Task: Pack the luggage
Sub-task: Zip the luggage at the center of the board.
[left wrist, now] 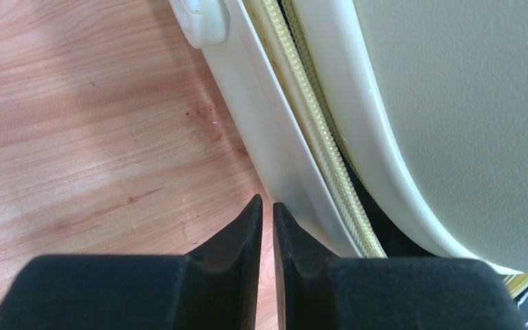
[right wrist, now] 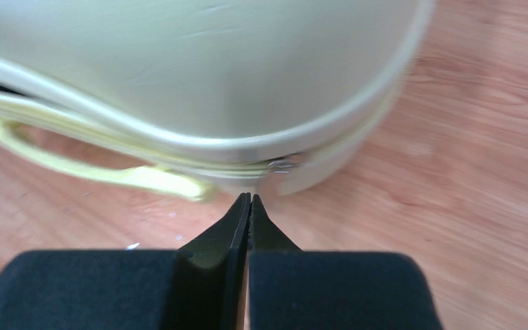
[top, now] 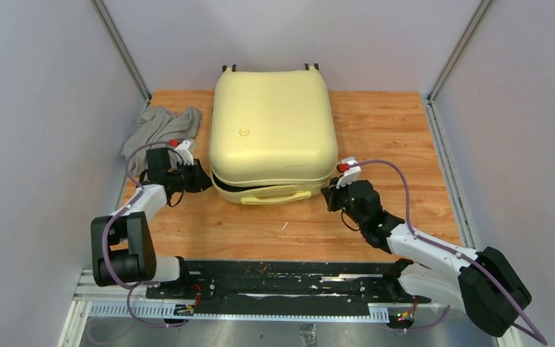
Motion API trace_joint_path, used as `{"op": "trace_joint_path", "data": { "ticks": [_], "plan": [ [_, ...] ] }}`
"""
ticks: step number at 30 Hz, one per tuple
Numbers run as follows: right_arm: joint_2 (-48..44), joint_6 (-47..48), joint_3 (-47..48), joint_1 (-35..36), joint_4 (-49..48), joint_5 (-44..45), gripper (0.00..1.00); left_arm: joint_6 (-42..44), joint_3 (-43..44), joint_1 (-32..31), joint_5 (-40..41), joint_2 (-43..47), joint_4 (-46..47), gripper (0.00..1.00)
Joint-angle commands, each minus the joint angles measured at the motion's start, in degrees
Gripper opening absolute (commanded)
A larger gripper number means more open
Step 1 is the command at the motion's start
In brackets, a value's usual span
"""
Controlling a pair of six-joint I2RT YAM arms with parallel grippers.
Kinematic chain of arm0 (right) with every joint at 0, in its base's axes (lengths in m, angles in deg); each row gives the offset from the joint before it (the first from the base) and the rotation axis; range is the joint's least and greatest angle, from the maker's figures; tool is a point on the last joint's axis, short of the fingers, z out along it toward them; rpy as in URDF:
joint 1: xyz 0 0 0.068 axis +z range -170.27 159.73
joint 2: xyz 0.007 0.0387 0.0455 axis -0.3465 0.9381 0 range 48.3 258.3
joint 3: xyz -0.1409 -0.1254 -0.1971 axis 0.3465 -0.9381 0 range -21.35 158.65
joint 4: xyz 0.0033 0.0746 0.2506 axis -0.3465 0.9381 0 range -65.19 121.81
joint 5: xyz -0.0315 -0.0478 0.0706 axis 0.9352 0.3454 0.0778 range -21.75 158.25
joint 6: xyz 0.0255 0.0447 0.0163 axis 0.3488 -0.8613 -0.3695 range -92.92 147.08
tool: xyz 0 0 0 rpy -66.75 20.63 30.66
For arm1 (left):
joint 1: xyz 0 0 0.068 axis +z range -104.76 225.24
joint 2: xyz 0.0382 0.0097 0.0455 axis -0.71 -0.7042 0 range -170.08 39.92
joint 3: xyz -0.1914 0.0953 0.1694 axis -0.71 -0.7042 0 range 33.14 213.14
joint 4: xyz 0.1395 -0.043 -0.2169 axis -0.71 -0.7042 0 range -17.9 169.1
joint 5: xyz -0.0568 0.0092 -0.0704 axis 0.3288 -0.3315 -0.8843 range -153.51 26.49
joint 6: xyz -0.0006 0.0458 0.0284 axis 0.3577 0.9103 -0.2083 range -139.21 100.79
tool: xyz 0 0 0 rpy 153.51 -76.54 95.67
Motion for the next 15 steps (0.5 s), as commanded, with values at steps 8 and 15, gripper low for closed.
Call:
{"op": "trace_joint_path", "data": {
  "ticks": [8,15],
  "plan": [
    [4.0,-2.2,5.1,13.0,-2.0,3.1,0.00,-3.5,-3.7,-8.2,-9.0,1.4,5.7,0.14],
    [7.4,-2.6,8.0,15.4,-0.8,4.8,0.00,-4.5,-3.3,-10.7,-8.5,2.7,5.7,0.12]
  ]
}}
